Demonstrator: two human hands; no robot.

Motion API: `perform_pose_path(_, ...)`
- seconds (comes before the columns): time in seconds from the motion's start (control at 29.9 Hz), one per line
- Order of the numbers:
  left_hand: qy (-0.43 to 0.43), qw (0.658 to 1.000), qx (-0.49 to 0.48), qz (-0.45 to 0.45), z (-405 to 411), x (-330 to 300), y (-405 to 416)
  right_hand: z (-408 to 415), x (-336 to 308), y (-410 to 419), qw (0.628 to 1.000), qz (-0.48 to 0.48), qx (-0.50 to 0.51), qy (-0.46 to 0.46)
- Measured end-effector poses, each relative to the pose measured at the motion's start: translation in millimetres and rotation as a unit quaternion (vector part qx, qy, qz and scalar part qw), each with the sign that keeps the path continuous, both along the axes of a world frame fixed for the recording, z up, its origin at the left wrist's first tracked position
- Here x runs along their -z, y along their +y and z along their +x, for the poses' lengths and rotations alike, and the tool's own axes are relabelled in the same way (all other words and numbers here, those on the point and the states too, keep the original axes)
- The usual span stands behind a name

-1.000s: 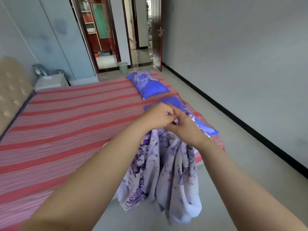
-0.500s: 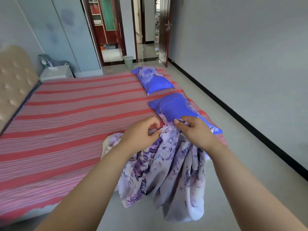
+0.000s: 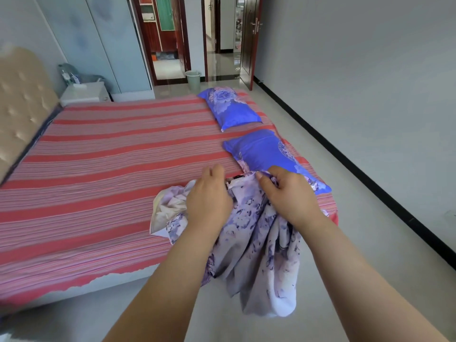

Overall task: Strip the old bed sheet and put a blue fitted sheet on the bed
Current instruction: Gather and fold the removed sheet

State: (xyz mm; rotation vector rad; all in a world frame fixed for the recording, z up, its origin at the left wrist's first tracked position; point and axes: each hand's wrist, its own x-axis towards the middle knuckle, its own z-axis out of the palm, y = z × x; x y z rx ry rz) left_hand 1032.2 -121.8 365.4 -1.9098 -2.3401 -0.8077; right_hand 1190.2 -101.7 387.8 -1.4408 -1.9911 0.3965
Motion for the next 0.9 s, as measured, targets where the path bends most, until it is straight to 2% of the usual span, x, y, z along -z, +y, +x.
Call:
perform_pose_path(0.13, -0.052, 0.995, -0.078, -0.046, -47.6, 33.8, -4.7, 16.0, 1.4, 9.8, 0.998, 0.011, 0.063, 0.015)
perform_pose_path(0.23, -0.125, 0.979, -0.160, -0.004, -88.5, 55.8, -14.1, 36.7, 0.2, 21.4, 0.991, 0.019, 0.129, 0.041)
perform_pose_path(0.27, -0.187, 0.965, -0.180, 0.025, -100.5, 61.2, -15.1, 42.6, -0.1, 24.5, 0.988, 0.025, 0.144, 0.052)
perform_pose_path(0.33, -0.383, 0.909, -0.156, 0.049, -119.3, 65.9, -15.7, 51.1, -0.2, 29.3, 0.984, 0.034, 0.160, 0.076)
perform_pose_path(0.37, -0.459, 0.882, -0.106, 0.009, -122.3, 64.5, -18.2, 53.8, -0.1, 31.3, 0.982, 0.036, 0.163, 0.088)
perform_pose_path(0.4, -0.490, 0.868, -0.040, -0.069, -120.9, 62.8, -19.6, 55.9, 0.0, 32.7, 0.981, 0.036, 0.163, 0.098)
perform_pose_path(0.43, -0.465, 0.870, 0.031, -0.162, -116.1, 61.1, -20.7, 57.6, 0.2, 33.9, 0.982, 0.033, 0.155, 0.106)
perform_pose_path(0.47, -0.389, 0.882, 0.104, -0.244, -108.9, 61.4, -20.9, 59.0, 0.3, 34.5, 0.983, 0.030, 0.141, 0.110)
perform_pose_path(0.5, -0.296, 0.897, 0.158, -0.287, -99.0, 64.2, -19.1, 59.7, 1.1, 34.3, 0.986, 0.028, 0.121, 0.109)
perform_pose_path(0.53, -0.230, 0.912, 0.184, -0.286, -89.4, 70.0, -15.3, 59.8, 2.6, 32.7, 0.989, 0.028, 0.098, 0.104)
perform_pose_path(0.57, -0.210, 0.924, 0.186, -0.259, -79.2, 74.8, -10.5, 59.0, 4.9, 30.2, 0.992, 0.032, 0.077, 0.099)
perform_pose_path(0.67, -0.289, 0.927, 0.162, -0.174, -50.3, 79.1, 2.9, 56.0, 12.7, 21.9, 0.992, 0.060, 0.048, 0.097)
perform_pose_path(0.77, -0.362, 0.900, 0.159, -0.182, -31.8, 80.7, 14.5, 57.2, 14.8, 16.1, 0.990, 0.069, 0.043, 0.114)
perform_pose_path(0.84, -0.333, 0.904, 0.174, -0.204, -28.2, 90.4, 20.0, 61.3, 13.8, 15.3, 0.989, 0.070, 0.047, 0.119)
perform_pose_path(0.9, -0.249, 0.933, 0.175, -0.191, -31.2, 103.4, 23.7, 64.4, 11.8, 14.5, 0.989, 0.065, 0.050, 0.124)
